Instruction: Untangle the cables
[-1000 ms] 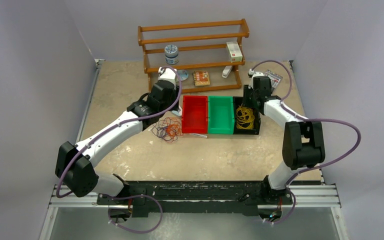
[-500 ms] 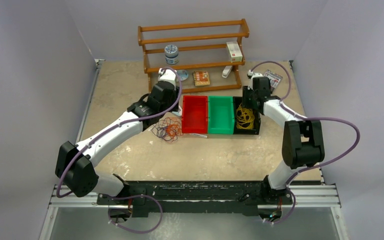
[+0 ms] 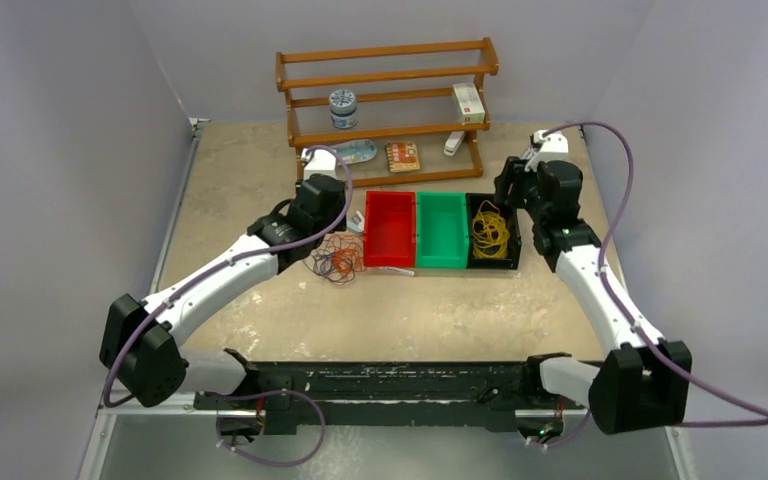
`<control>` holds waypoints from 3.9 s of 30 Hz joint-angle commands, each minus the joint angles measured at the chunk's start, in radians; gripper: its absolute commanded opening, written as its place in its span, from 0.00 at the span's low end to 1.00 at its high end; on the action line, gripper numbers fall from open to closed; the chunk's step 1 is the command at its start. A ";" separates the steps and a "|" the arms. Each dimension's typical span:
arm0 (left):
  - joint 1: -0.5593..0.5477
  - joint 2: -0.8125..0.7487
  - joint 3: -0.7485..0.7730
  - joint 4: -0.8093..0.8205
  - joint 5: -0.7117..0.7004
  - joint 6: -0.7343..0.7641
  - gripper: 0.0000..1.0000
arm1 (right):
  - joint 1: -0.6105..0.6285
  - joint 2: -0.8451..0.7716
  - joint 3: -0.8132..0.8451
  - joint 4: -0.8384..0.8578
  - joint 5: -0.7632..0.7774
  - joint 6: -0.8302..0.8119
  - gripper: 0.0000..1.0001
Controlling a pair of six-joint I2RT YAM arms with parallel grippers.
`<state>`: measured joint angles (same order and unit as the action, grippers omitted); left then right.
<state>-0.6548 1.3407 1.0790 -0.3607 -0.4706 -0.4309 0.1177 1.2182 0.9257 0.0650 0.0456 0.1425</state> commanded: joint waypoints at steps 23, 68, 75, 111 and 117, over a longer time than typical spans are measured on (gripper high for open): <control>0.079 -0.171 -0.237 -0.004 -0.065 -0.191 0.50 | 0.002 -0.185 -0.172 0.348 -0.397 0.115 0.82; 0.155 -0.126 -0.278 0.117 0.000 -0.206 0.00 | 0.003 -0.249 -0.207 0.419 -0.356 0.091 0.82; 0.155 -0.222 -0.165 0.053 0.004 -0.134 0.00 | 0.014 -0.225 -0.213 0.509 -0.473 0.094 0.85; 0.155 -0.260 0.342 -0.047 0.253 0.060 0.00 | 0.588 0.410 0.153 0.888 -0.462 0.134 0.81; 0.155 -0.250 0.409 -0.050 0.279 0.064 0.00 | 0.622 0.556 0.264 0.940 -0.508 0.131 0.79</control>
<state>-0.5053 1.0863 1.4105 -0.4366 -0.2234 -0.3958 0.7189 1.7256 1.0973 0.8940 -0.4210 0.2718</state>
